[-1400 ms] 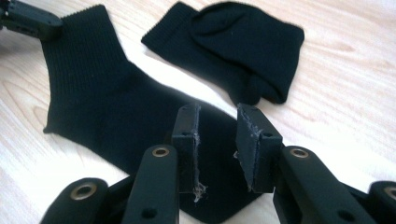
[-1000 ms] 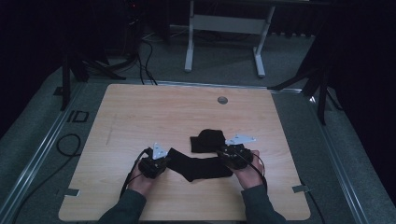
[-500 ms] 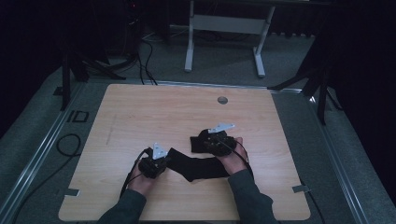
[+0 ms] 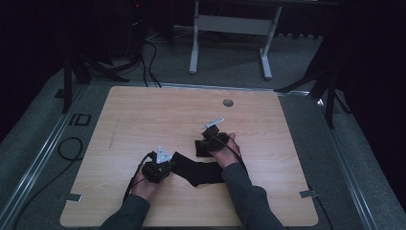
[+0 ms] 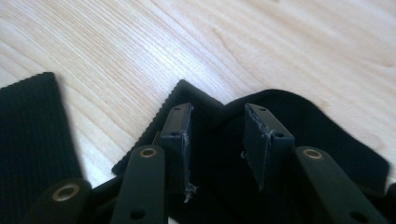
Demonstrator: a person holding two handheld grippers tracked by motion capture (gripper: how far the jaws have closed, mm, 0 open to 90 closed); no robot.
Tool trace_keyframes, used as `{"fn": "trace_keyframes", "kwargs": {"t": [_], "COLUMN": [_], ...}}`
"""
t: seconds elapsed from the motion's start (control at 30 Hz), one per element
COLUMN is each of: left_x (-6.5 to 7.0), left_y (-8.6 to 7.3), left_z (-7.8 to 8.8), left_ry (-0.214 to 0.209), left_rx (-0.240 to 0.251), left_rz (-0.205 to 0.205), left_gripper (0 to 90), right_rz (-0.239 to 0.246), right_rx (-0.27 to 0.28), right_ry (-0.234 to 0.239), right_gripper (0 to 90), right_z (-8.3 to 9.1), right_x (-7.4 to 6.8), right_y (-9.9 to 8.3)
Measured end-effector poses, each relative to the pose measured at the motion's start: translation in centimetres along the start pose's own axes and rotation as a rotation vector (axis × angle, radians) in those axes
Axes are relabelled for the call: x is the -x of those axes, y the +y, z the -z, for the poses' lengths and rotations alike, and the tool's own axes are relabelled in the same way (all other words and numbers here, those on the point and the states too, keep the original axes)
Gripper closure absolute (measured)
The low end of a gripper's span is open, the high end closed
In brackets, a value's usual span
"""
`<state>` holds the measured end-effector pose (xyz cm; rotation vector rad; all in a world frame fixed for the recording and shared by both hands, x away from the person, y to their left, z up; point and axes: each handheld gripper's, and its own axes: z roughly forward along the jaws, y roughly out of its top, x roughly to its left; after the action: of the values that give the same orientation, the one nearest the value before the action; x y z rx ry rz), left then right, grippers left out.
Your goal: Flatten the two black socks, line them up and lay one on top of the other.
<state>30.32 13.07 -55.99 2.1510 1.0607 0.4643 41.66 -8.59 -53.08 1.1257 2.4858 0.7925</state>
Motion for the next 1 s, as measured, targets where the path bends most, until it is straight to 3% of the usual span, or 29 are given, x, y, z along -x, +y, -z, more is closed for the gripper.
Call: {"fn": "trace_keyframes", "kwargs": {"t": [0.07, 0.27, 0.33, 0.4, 0.6, 1.0], "left_x": [0.0, 0.0, 0.0, 0.0, 0.0, 0.0], "left_y": [0.0, 0.0, 0.0, 0.0, 0.0, 0.0], "left_z": [0.0, 0.0, 0.0, 0.0, 0.0, 0.0], "left_ry": [0.0, 0.0, 0.0, 0.001, 0.0, 0.0], "left_rx": [0.0, -0.001, -0.001, 0.001, 0.002, 0.002], "left_rz": [-0.001, -0.003, -0.003, 0.0, 0.001, 0.0], "left_gripper": [89.9, 89.9, 89.9, 89.9, 89.9, 89.9], "right_rz": [-0.018, -0.042, -0.08, -0.106, -0.113, -0.15], "right_rx": [-0.044, -0.065, -0.07, -0.065, -0.049, 0.053], "right_ry": [0.006, 0.007, 0.031, 0.039, 0.041, 0.083], "right_gripper": [66.1, 77.8, 84.0, 86.4, 87.9, 88.2], "right_z": [-1.1, -1.2, -1.0, -0.8, -0.1, 3.3], "right_x": [0.3, 0.6, 1.0, 1.1, 1.0, 1.8], "right_y": [0.0, 0.2, 0.2, 0.1, -0.3, -0.4]}}
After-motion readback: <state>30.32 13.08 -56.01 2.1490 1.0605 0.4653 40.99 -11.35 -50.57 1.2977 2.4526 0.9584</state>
